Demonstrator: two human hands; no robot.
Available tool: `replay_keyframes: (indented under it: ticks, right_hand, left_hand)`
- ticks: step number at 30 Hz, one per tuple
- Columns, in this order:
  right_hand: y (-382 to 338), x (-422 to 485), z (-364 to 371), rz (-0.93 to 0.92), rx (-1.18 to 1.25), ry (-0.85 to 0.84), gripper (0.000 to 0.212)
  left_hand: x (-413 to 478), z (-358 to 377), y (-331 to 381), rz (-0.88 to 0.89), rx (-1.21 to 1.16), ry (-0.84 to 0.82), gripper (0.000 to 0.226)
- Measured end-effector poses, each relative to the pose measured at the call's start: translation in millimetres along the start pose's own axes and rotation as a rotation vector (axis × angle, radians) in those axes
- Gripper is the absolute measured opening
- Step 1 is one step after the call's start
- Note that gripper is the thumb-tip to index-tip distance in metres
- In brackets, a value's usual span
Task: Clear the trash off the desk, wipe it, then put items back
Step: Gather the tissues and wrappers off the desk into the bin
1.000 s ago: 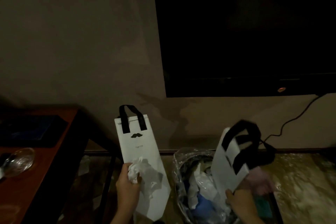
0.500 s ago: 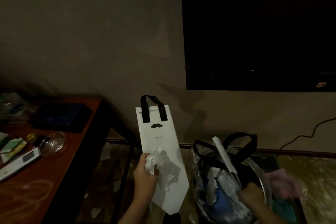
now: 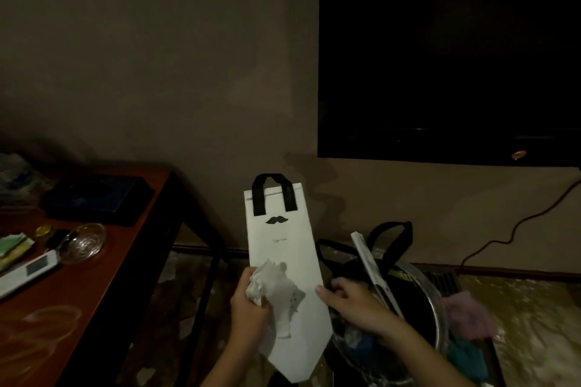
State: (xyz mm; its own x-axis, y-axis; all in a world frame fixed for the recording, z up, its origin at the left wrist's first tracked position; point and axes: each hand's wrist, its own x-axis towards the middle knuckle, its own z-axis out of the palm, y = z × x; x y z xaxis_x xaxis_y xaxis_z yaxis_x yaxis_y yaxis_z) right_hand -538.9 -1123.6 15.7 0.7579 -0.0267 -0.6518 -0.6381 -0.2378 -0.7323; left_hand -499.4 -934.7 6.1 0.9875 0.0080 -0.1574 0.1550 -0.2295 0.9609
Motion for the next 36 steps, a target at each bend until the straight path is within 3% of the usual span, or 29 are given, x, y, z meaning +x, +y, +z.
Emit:
replay_keyframes:
  ticks: [2, 6, 11, 16, 21, 25, 27, 29, 31, 33, 35, 36]
  right_hand:
    - [-14, 4, 15, -0.065, 0.133, -0.050, 0.060]
    - [-29, 3, 39, -0.206, 0.301, 0.009, 0.026]
    - [-43, -11, 24, -0.413, 0.288, 0.221, 0.017]
    - [-22, -44, -23, -0.504, 0.398, 0.430, 0.017]
    - [42, -59, -49, -0.341, 0.604, 0.508, 0.010]
    - [94, -56, -54, -0.227, 0.628, 0.500, 0.016]
    - [114, -54, -49, -0.222, 0.576, 0.489, 0.015]
    - [128, -50, -47, -0.195, 0.433, 0.440, 0.029]
    - [135, -46, -46, -0.144, 0.337, 0.386, 0.022]
    - [141, -36, -56, -0.112, 0.237, 0.352, 0.034]
    - [134, -34, -60, -0.125, 0.170, 0.285, 0.030]
    - [132, -32, -61, -0.121, 0.162, 0.243, 0.046]
  left_hand:
    - [-4, -9, -1, 0.001, 0.051, -0.051, 0.035]
    - [-9, -35, -8, 0.026, 0.160, -0.078, 0.054]
    - [4, -49, -9, -0.104, -0.049, 0.175, 0.028]
    - [6, -35, -16, -0.161, 0.087, -0.010, 0.016]
    - [9, 3, -20, -0.249, 0.120, -0.165, 0.018]
    - [6, 27, -16, -0.314, 0.026, -0.263, 0.018]
    - [8, 34, -16, -0.336, 0.028, -0.273, 0.020]
    - [9, 38, -16, -0.350, 0.046, -0.280, 0.022]
    - [10, 39, -20, -0.358, 0.064, -0.314, 0.024]
    - [13, 39, -21, -0.360, 0.100, -0.323, 0.032]
    - [17, 38, -22, -0.374, 0.141, -0.285, 0.037]
    - [19, 38, -23, -0.379, 0.148, -0.266, 0.036]
